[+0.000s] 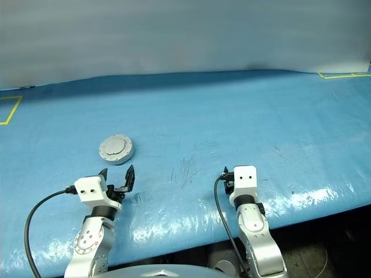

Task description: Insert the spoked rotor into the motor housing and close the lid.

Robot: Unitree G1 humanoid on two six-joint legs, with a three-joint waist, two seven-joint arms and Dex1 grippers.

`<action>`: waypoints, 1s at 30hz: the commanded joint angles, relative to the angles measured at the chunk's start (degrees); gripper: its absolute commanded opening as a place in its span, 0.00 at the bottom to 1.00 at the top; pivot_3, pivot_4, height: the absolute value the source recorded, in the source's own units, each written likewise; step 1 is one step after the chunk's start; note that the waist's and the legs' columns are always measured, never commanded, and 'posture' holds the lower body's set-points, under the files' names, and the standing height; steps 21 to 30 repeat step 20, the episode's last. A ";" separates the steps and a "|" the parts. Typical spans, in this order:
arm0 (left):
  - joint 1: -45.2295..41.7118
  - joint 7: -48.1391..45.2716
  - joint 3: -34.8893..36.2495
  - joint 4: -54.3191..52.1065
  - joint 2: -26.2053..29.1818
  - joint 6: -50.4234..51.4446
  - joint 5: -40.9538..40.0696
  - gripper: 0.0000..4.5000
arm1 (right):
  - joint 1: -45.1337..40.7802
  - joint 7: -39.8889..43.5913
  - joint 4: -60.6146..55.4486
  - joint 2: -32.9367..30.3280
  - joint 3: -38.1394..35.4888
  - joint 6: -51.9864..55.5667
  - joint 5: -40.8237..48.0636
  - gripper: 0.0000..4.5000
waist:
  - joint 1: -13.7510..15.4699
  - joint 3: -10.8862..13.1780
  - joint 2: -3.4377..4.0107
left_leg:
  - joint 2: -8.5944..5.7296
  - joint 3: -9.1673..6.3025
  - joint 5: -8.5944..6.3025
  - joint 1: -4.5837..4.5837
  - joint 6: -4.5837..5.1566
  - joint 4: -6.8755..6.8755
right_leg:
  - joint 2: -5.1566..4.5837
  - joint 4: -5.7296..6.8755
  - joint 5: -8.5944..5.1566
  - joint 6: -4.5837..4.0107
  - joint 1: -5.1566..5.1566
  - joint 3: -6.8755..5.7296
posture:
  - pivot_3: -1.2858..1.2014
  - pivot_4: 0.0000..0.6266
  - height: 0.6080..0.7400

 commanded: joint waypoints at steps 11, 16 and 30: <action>-1.12 -0.60 1.87 3.32 -0.77 -5.42 -0.25 0.94 | -1.51 1.79 -2.54 1.80 -1.56 -2.21 -5.97 0.63 | 0.02 0.02 -0.04 | -0.01 -0.02 -0.04 -0.10 0.06 0.00 | -0.01 -0.03 0.00 -0.01 -0.06 -0.03 | 0.52 0.24 1.00; -1.78 -0.77 1.84 3.79 -0.87 -5.97 0.15 0.94 | -2.49 2.71 -1.87 2.53 -1.93 -2.40 -6.76 0.63 | 0.02 0.02 -0.04 | -0.03 -0.02 -0.06 -0.11 0.09 0.00 | -0.01 -0.04 0.00 -0.02 -0.05 -0.03 | 0.52 0.24 1.00; -1.77 -0.47 0.96 2.84 -1.43 -5.34 0.50 0.94 | -3.37 3.00 -1.10 3.15 -2.22 -2.23 -7.25 0.63 | 0.02 0.02 -0.04 | -0.03 -0.02 -0.06 -0.10 0.09 0.00 | -0.01 -0.03 0.00 -0.02 -0.04 -0.03 | 0.52 0.24 1.00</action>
